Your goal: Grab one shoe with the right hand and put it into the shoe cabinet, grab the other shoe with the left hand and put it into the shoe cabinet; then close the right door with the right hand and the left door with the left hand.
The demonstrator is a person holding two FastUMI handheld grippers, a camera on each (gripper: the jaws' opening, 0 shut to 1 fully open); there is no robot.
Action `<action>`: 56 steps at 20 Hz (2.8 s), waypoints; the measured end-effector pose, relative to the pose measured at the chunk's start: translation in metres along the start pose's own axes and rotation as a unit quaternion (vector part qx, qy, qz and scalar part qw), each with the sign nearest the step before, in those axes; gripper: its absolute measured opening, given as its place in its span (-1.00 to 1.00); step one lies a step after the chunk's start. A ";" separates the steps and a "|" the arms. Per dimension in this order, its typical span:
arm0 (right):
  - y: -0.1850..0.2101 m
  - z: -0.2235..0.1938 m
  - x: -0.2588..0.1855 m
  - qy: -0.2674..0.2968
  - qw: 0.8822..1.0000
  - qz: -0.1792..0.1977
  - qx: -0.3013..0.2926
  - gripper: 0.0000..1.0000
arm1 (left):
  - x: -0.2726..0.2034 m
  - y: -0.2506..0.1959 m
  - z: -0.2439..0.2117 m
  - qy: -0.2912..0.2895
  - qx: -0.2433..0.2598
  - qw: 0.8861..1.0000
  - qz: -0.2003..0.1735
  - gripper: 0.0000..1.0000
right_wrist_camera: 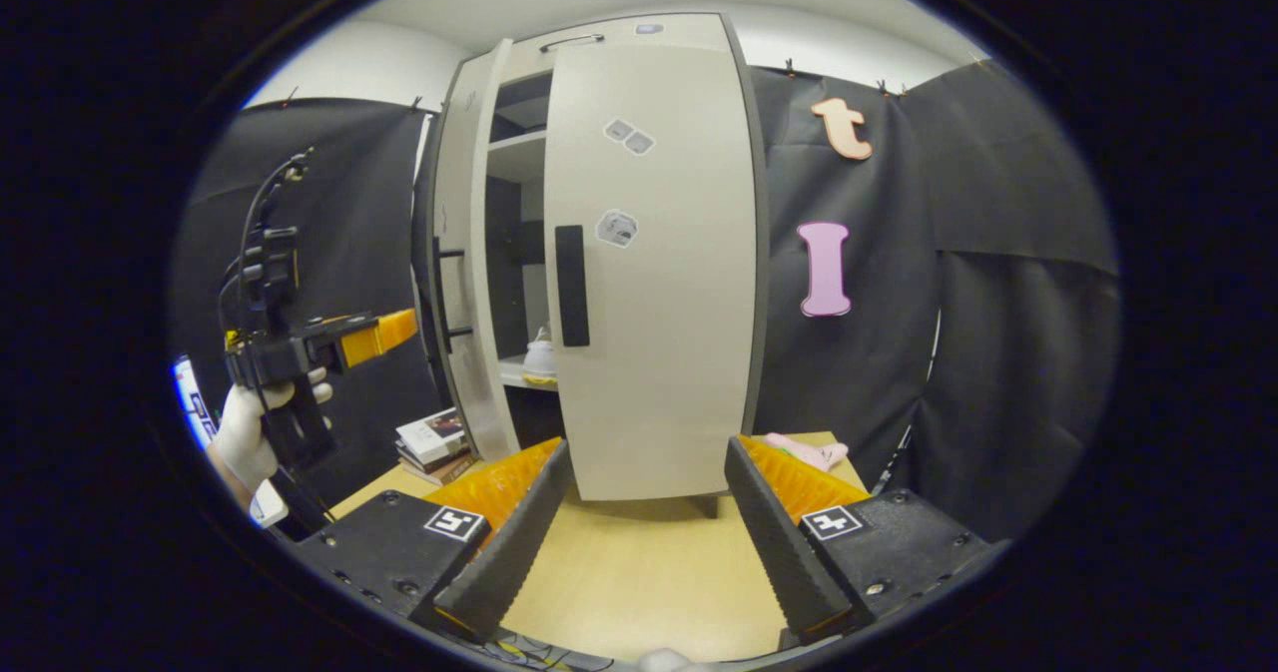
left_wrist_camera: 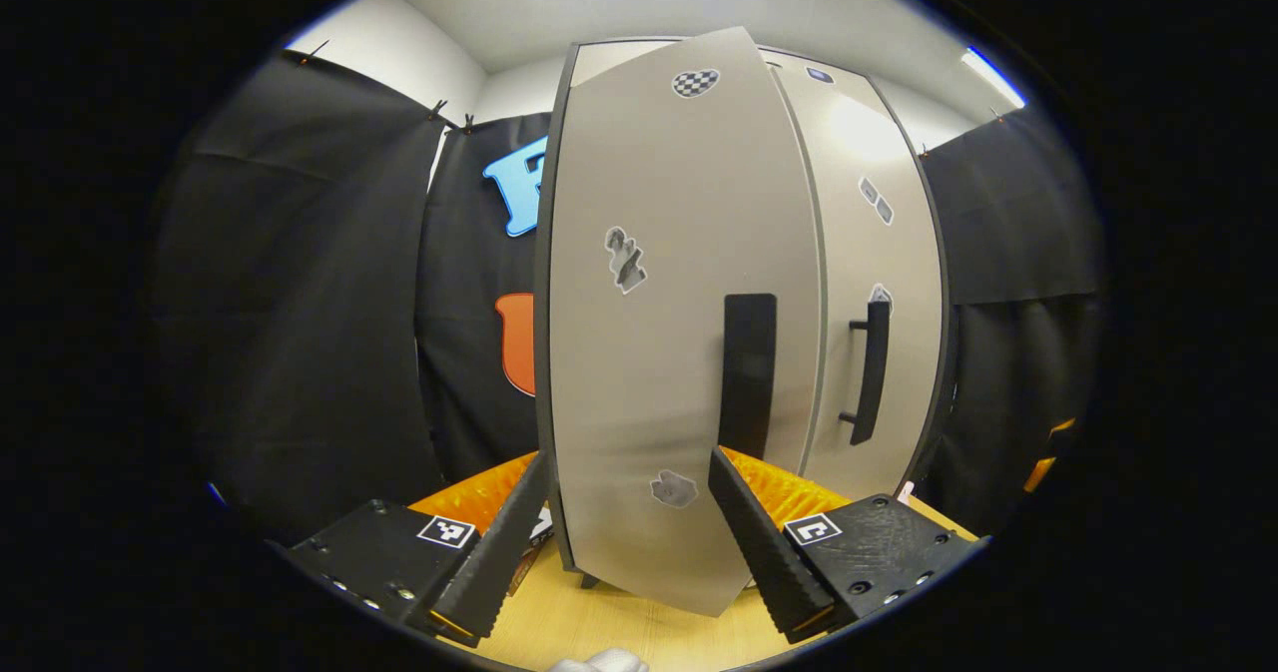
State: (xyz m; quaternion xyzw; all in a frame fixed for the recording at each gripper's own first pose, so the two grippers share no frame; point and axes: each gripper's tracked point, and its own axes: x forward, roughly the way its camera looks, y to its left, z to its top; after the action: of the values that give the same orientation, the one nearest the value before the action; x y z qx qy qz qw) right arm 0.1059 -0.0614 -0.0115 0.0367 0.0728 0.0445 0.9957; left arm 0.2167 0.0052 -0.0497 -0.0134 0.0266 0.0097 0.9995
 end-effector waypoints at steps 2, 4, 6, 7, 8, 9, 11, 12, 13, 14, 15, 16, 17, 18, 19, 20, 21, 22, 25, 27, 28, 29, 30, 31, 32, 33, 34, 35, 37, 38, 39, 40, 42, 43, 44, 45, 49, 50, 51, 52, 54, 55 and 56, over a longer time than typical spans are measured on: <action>0.008 0.004 0.005 -0.003 1.000 0.006 0.001 1.00 | -0.015 -0.007 -0.003 0.002 0.002 1.000 -0.002 0.92; 0.016 0.011 0.007 -0.010 1.000 0.012 0.001 1.00 | -0.030 -0.011 -0.005 0.009 -0.004 1.000 -0.007 0.92; 0.026 0.018 0.008 -0.022 1.000 0.015 -0.003 0.97 | -0.047 -0.006 -0.003 0.012 -0.004 1.000 -0.003 0.93; 0.030 0.021 0.008 -0.027 1.000 0.015 -0.004 1.00 | -0.055 -0.003 -0.002 0.012 -0.001 1.000 0.000 0.92; 0.033 0.023 0.008 -0.032 0.999 0.014 -0.005 1.00 | -0.063 -0.001 0.000 0.011 0.000 1.000 0.001 1.00; 0.036 0.025 0.007 -0.035 0.999 0.013 -0.004 1.00 | -0.071 -0.001 0.000 0.012 -0.001 1.000 0.000 0.96; 0.040 0.029 0.005 -0.043 0.999 0.008 -0.002 1.00 | -0.088 0.004 0.001 0.014 -0.001 1.000 -0.001 0.93; 0.041 0.031 0.003 -0.046 0.999 0.003 -0.001 1.00 | -0.096 0.007 0.002 0.013 0.001 1.000 -0.001 0.93; 0.041 0.032 0.001 -0.048 0.999 -0.001 -0.001 1.00 | -0.103 0.010 0.002 0.013 0.003 1.000 -0.001 0.93; 0.040 0.033 -0.002 -0.051 0.999 -0.008 -0.002 1.00 | -0.111 0.012 0.001 0.013 0.004 1.000 -0.002 0.93; 0.040 0.032 -0.004 -0.052 0.999 -0.013 -0.004 1.00 | -0.117 0.013 0.001 0.012 0.004 1.000 -0.004 0.93; 0.040 0.032 -0.008 -0.055 0.998 -0.019 -0.005 1.00 | -0.124 0.015 0.000 0.013 0.003 1.000 -0.004 0.93; 0.040 0.030 -0.011 -0.056 0.998 -0.024 -0.005 1.00 | -0.127 0.015 -0.001 0.015 0.000 1.000 -0.004 0.93; 0.040 0.029 -0.014 -0.058 0.998 -0.028 -0.005 1.00 | -0.131 0.017 -0.001 0.013 -0.003 1.000 -0.004 0.93; 0.041 0.026 -0.017 -0.058 0.998 -0.033 -0.005 0.96 | -0.133 0.016 -0.001 0.013 -0.005 1.000 -0.005 1.00; 0.042 0.024 -0.021 -0.058 0.998 -0.036 -0.004 0.96 | -0.136 0.017 -0.001 0.013 -0.005 1.000 -0.007 0.93; 0.043 0.023 -0.024 -0.059 0.997 -0.039 -0.005 1.00 | -0.136 0.017 -0.003 0.014 -0.005 1.000 -0.008 0.92; 0.043 0.023 -0.026 -0.060 0.997 -0.043 -0.004 0.97 | -0.138 0.017 -0.004 0.014 -0.005 1.000 -0.011 0.93; 0.044 0.021 -0.034 -0.065 0.997 -0.051 -0.003 1.00 | -0.139 0.017 -0.003 0.015 -0.001 1.000 -0.014 0.93; 0.043 0.022 -0.037 -0.068 0.996 -0.056 -0.006 1.00 | -0.139 0.017 0.000 0.011 -0.003 1.000 -0.019 0.93; 0.042 0.022 -0.038 -0.069 0.996 -0.058 -0.006 1.00 | -0.138 0.017 0.001 0.010 -0.004 1.000 -0.021 0.93; 0.042 0.021 -0.039 -0.069 0.996 -0.060 -0.006 0.97 | -0.138 0.016 0.001 0.010 -0.004 1.000 -0.022 0.93; 0.043 0.020 -0.039 -0.068 0.996 -0.059 -0.004 0.96 | -0.137 0.015 0.002 0.010 -0.003 1.000 -0.024 0.93; 0.042 0.020 -0.039 -0.069 0.996 -0.060 -0.003 0.96 | -0.137 0.015 0.001 0.010 -0.003 1.000 -0.025 0.93; 0.043 0.020 -0.039 -0.069 0.996 -0.059 -0.002 1.00 | -0.138 0.015 0.001 0.011 -0.004 1.000 -0.026 0.93; 0.043 0.020 -0.040 -0.069 0.996 -0.060 -0.003 0.97 | -0.137 0.014 0.001 0.012 -0.005 1.000 -0.028 0.93; 0.043 0.019 -0.039 -0.068 0.996 -0.062 -0.007 0.97 | -0.137 0.013 0.000 0.013 -0.005 1.000 -0.028 0.93; 0.042 0.018 -0.039 -0.068 0.996 -0.063 -0.009 1.00 | -0.137 0.014 -0.001 0.015 -0.005 0.999 -0.028 0.93; 0.044 0.017 -0.037 -0.066 0.996 -0.060 -0.007 0.97 | -0.136 0.014 -0.002 0.016 -0.007 0.999 -0.027 0.93; 0.044 0.017 -0.037 -0.066 0.996 -0.058 -0.004 0.97 | -0.136 0.014 -0.003 0.019 -0.007 0.999 -0.027 0.92; 0.045 0.017 -0.036 -0.065 0.996 -0.056 -0.001 1.00 | -0.135 0.016 -0.004 0.020 -0.006 0.999 -0.024 0.93; 0.046 0.018 -0.034 -0.065 0.996 -0.054 0.000 0.97 | -0.135 0.019 -0.005 0.022 -0.006 1.000 -0.020 0.93; 0.048 0.019 -0.032 -0.061 0.997 -0.051 -0.004 0.97 | -0.136 0.019 -0.006 0.024 -0.010 1.000 -0.018 0.93; 0.048 0.019 -0.031 -0.060 0.997 -0.049 -0.007 0.97 | -0.137 0.020 -0.007 0.025 -0.011 1.000 -0.016 1.00; 0.049 0.021 -0.030 -0.060 0.997 -0.049 -0.008 1.00 | -0.138 0.021 -0.007 0.025 -0.011 1.000 -0.014 0.93; 0.050 0.021 -0.030 -0.061 0.997 -0.047 -0.008 1.00 | -0.138 0.021 -0.008 0.026 -0.012 0.999 -0.014 0.93; 0.050 0.023 -0.029 -0.062 0.997 -0.048 -0.011 1.00 | -0.141 0.022 -0.008 0.026 -0.008 1.000 -0.013 0.93; 0.050 0.024 -0.029 -0.063 0.997 -0.049 -0.013 1.00 | -0.142 0.023 -0.007 0.025 -0.010 1.000 -0.012 0.93; 0.049 0.023 -0.029 -0.062 0.997 -0.049 -0.014 1.00 | -0.142 0.023 -0.007 0.024 -0.012 1.000 -0.013 0.93; 0.049 0.023 -0.029 -0.062 0.997 -0.051 -0.014 0.97 | -0.143 0.022 -0.007 0.025 -0.012 1.000 -0.013 0.93; 0.049 0.023 -0.031 -0.062 0.997 -0.050 -0.011 1.00 | -0.144 0.023 -0.006 0.025 -0.008 1.000 -0.011 1.00; 0.050 0.024 -0.031 -0.064 0.997 -0.049 -0.010 1.00 | -0.144 0.024 -0.005 0.024 -0.008 1.000 -0.011 0.93; 0.052 0.025 -0.031 -0.064 0.997 -0.048 -0.012 0.97 | -0.144 0.024 -0.005 0.024 -0.010 1.000 -0.011 0.93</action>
State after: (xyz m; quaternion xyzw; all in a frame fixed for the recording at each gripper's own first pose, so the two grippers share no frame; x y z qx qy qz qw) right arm 0.0749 -0.0145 0.0221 0.0243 0.0097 -0.0053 0.9996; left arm 0.0719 0.0261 -0.0474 -0.0237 0.0505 -0.0014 0.9984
